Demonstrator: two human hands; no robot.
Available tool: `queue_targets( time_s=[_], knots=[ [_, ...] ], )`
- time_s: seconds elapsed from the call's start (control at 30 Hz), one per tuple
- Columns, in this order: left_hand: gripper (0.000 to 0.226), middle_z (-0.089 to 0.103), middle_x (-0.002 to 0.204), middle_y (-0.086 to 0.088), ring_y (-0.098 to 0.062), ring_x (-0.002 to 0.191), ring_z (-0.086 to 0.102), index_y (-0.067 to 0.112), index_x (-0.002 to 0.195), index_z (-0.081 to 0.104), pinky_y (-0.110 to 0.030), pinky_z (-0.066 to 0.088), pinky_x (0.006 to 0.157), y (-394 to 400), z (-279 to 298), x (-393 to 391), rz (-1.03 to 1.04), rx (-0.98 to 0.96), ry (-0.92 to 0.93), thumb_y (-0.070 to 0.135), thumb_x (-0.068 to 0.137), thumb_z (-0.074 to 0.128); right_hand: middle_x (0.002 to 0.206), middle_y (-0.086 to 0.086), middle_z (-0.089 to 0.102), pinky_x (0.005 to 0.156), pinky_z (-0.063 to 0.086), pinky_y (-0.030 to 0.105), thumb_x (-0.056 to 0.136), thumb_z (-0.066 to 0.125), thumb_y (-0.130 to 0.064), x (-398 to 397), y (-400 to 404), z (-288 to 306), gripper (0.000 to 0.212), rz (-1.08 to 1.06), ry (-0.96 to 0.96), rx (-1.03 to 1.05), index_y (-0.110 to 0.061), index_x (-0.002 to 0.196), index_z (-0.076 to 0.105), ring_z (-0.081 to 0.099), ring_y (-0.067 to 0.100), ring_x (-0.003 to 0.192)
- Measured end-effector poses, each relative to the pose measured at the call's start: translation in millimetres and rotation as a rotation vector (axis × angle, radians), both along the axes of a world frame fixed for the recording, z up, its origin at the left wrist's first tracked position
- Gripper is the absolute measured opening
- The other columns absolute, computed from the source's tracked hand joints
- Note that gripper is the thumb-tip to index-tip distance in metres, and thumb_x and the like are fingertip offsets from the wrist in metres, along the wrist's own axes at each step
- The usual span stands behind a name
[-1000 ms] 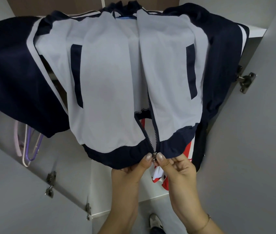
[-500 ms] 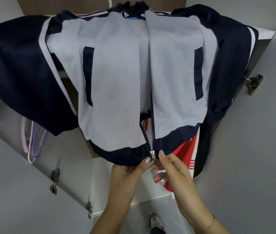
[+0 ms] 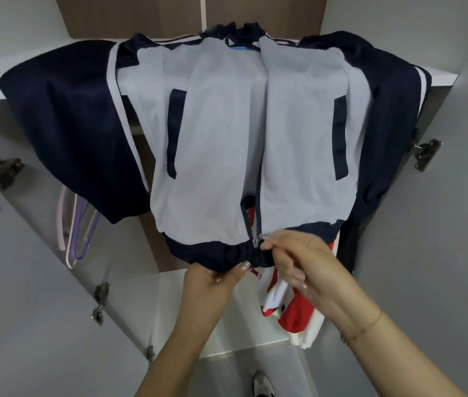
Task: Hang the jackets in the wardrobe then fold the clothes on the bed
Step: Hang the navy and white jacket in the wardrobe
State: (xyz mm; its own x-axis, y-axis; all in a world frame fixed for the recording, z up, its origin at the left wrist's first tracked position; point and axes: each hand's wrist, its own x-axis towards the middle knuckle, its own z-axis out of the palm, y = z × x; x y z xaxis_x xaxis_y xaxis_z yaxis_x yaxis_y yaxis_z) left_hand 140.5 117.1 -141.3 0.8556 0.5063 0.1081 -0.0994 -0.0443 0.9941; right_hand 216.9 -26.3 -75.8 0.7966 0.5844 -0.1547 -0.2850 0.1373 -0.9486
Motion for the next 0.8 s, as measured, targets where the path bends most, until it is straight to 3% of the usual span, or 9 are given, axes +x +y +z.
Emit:
queue_targets(
  time_s=[0.1,0.2,0.3,0.37,0.47,0.57,0.67,0.73,0.8],
  knots=[
    [0.017,0.075,0.091,-0.007,-0.015,0.091,0.070,0.028,0.087,0.073,-0.039,0.057,0.085,5,-3,-6,-0.016,0.052,0.051,0.013,0.081,0.078,0.046,-0.005,0.032,0.028,0.017,0.015,0.086,0.058,-0.016,20,6,36,0.019,0.001,0.071,0.170,-0.007,0.071,0.065,0.024,0.003,0.032],
    [0.027,0.076,0.100,0.006,-0.010,0.099,0.070,0.022,0.103,0.072,-0.022,0.054,0.083,13,-7,-15,-0.079,-0.074,0.091,0.006,0.082,0.076,0.049,-0.007,0.035,0.030,0.019,0.015,0.096,0.053,-0.016,42,13,71,0.022,-0.029,0.006,0.253,-0.007,0.078,0.062,0.028,0.003,0.034],
    [0.024,0.077,0.099,0.003,-0.012,0.096,0.071,0.018,0.105,0.072,-0.015,0.053,0.074,22,-7,-27,-0.213,-0.238,0.188,0.007,0.084,0.073,0.051,-0.007,0.039,0.035,0.019,0.017,0.097,0.056,-0.018,50,18,91,0.021,-0.057,-0.139,0.234,-0.006,0.083,0.066,0.030,0.004,0.039],
    [0.015,0.077,0.089,0.000,-0.011,0.085,0.072,0.013,0.096,0.075,-0.015,0.053,0.071,28,-6,-38,-0.235,-0.234,0.298,0.022,0.084,0.072,0.052,-0.004,0.042,0.039,0.019,0.019,0.096,0.058,-0.019,49,20,95,0.020,-0.061,-0.278,0.142,-0.004,0.088,0.069,0.031,0.006,0.041],
    [0.040,0.075,0.076,0.004,-0.006,0.071,0.068,0.018,0.074,0.075,-0.018,0.053,0.067,37,0,-54,-0.092,0.045,0.390,0.056,0.073,0.062,0.052,-0.002,0.044,0.041,0.020,0.021,0.096,0.059,-0.020,45,23,93,0.021,-0.046,-0.377,0.041,-0.005,0.088,0.073,0.033,0.008,0.042],
    [0.041,0.069,0.076,0.019,0.002,0.073,0.065,0.032,0.073,0.066,-0.014,0.050,0.065,36,34,-56,0.126,0.467,0.253,0.071,0.076,0.054,0.056,0.002,0.044,0.038,0.023,0.019,0.095,0.060,-0.020,43,23,94,0.023,-0.036,-0.360,0.036,-0.010,0.081,0.074,0.033,0.009,0.041],
    [0.021,0.065,0.087,0.018,0.005,0.084,0.061,0.037,0.091,0.062,-0.010,0.050,0.070,23,74,-21,0.163,0.462,0.051,0.053,0.080,0.069,0.057,0.004,0.043,0.036,0.023,0.019,0.095,0.060,-0.019,40,24,95,0.024,-0.031,-0.340,0.042,-0.010,0.077,0.073,0.032,0.009,0.041],
    [0.030,0.061,0.098,0.017,0.005,0.090,0.058,0.036,0.104,0.058,-0.011,0.048,0.076,12,93,10,0.143,0.450,-0.012,0.046,0.081,0.074,0.052,0.001,0.042,0.036,0.023,0.019,0.094,0.060,-0.019,38,24,94,0.023,-0.022,-0.333,0.051,-0.009,0.078,0.073,0.032,0.009,0.040],
    [0.028,0.060,0.098,0.014,0.002,0.089,0.058,0.031,0.102,0.058,-0.013,0.049,0.078,3,102,34,0.165,0.460,-0.082,0.042,0.082,0.075,0.050,0.001,0.041,0.036,0.025,0.019,0.093,0.061,-0.019,38,23,94,0.024,0.000,-0.334,0.049,-0.011,0.075,0.074,0.031,0.010,0.040]
  ],
)
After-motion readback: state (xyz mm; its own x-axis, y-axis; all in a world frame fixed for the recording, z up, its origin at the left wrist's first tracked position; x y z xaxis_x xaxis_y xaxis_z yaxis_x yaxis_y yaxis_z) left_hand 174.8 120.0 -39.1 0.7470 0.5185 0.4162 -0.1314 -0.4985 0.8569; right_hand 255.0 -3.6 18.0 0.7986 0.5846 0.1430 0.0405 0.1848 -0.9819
